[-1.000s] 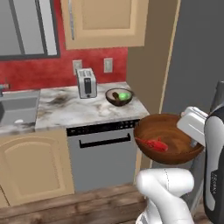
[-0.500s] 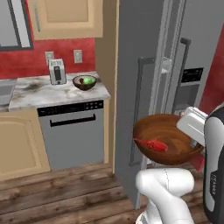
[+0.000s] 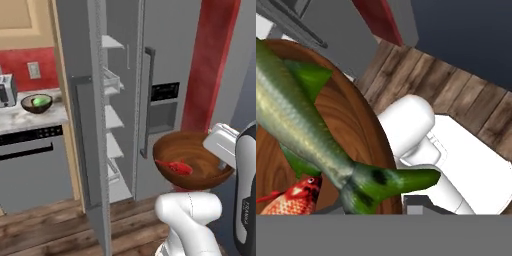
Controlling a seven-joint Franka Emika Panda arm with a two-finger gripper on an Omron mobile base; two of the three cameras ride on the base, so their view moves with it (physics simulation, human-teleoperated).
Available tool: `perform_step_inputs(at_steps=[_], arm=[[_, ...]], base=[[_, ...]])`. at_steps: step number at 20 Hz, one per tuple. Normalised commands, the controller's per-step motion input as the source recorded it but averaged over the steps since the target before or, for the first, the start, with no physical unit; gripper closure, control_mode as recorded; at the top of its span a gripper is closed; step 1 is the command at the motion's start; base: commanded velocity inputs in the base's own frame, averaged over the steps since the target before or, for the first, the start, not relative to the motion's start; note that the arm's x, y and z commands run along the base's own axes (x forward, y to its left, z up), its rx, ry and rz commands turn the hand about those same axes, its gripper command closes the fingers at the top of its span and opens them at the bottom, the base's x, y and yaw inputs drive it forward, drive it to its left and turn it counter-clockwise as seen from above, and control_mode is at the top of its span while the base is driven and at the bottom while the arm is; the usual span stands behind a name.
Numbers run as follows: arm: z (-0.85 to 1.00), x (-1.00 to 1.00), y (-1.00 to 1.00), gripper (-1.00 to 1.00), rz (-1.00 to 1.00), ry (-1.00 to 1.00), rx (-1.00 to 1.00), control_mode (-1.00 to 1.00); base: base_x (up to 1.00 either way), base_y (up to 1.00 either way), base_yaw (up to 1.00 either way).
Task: Place the bowl with the sweet potato and corn on the second highest shelf of the fridge. Place the bowl with the fishs on the top shelf of the fridge.
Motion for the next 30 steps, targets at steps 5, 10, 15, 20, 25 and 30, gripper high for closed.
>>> perform_step_inputs(at_steps=[5, 10, 15, 20, 25, 30], arm=[[0.00, 0.00, 0.00, 1.00, 0.00, 0.00, 0.00, 1.00], [0.00, 0.00, 0.00, 1.00, 0.00, 0.00, 0.00, 1.00], [0.00, 0.00, 0.00, 1.00, 0.00, 0.00, 0.00, 1.00], [0.00, 0.00, 0.00, 1.00, 0.00, 0.00, 0.00, 1.00], [0.00, 0.00, 0.00, 1.00, 0.00, 0.00, 0.00, 1.00], [0.00, 0.00, 0.00, 1.00, 0.00, 0.00, 0.00, 1.00]], base=[[0.94, -0.92, -0.01], [0.97, -0.22, 0.01], [0.86, 0.04, 0.07], [0.72, 0.06, 0.02], [0.19, 0.25, 0.00], [0.13, 0.48, 0.00]])
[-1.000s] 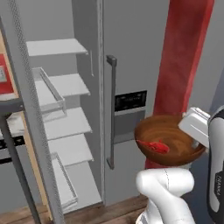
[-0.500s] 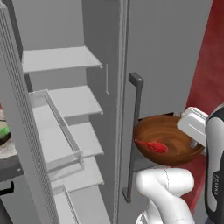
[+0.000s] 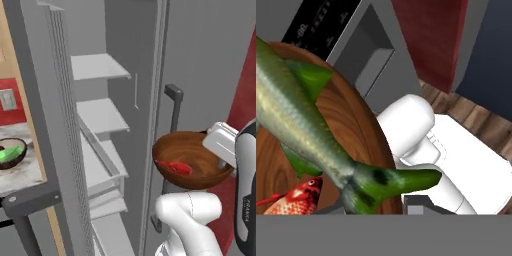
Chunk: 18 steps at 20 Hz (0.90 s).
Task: Place the bowl with the sweet potato and corn on the second highest shelf of the fridge. Place the bowl with the fishs on the top shelf of the fridge.
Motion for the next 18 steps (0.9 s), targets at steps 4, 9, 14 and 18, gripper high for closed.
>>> perform_step_inputs(at_steps=[4, 9, 14, 18], arm=[[0.00, 0.00, 0.00, 1.00, 0.00, 0.00, 0.00, 1.00], [0.35, 0.22, 0.19, 1.00, 0.00, -0.13, 0.00, -1.00], [0.91, 0.30, 0.26, 1.00, -0.02, -0.30, 0.00, -1.00], [1.00, 0.34, 0.40, 1.00, -0.03, -0.29, 0.00, -1.00]], base=[[0.13, 0.59, 0.00], [0.25, 0.15, 0.00], [0.00, 0.00, 0.00], [0.00, 0.00, 0.00]])
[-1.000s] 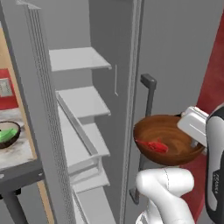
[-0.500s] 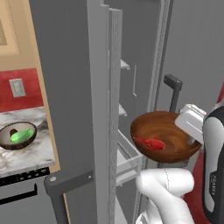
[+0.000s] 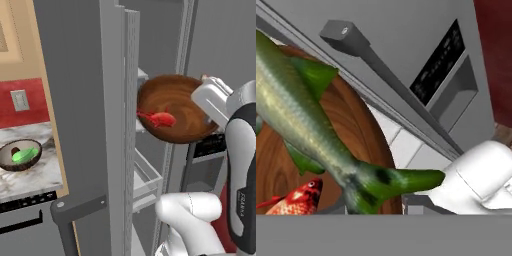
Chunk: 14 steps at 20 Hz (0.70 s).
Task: Place the bowl with the sweet potato and corn on the second highest shelf of the fridge. Place the bowl with the fishs on the top shelf of the fridge.
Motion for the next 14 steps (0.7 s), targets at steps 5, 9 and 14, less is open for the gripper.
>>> perform_step_inputs(at_steps=[5, 9, 14], arm=[[0.48, 0.49, 0.46, 1.00, -0.04, -0.22, 0.01, -1.00], [0.02, 0.89, 0.41, 1.00, -0.03, -0.12, 0.00, -1.00], [-0.06, 0.91, 0.18, 1.00, -0.02, 0.00, 0.00, -1.00]], base=[[0.00, 0.00, 0.00], [0.00, 0.00, 0.00], [0.00, 0.00, 0.00]])
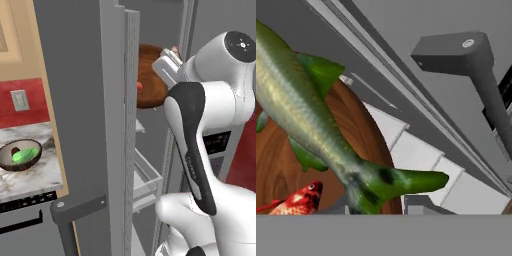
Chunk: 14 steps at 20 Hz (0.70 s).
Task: Place the bowl with the sweet potato and corn on the second highest shelf of the fridge. Place the bowl with the fishs on the top shelf of the fridge.
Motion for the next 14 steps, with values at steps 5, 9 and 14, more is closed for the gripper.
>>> perform_step_inputs(at_steps=[5, 9, 14], arm=[[0.02, 0.91, 0.13, 1.00, -0.04, 0.00, 0.04, -1.00], [0.31, 0.74, 0.16, 1.00, -0.06, 0.01, 0.09, -1.00], [0.11, 0.77, 0.16, 1.00, -0.06, 0.03, 0.02, -1.00]], base=[[0.00, 0.00, 0.00], [0.00, 0.00, 0.00], [0.00, 0.00, 0.00]])
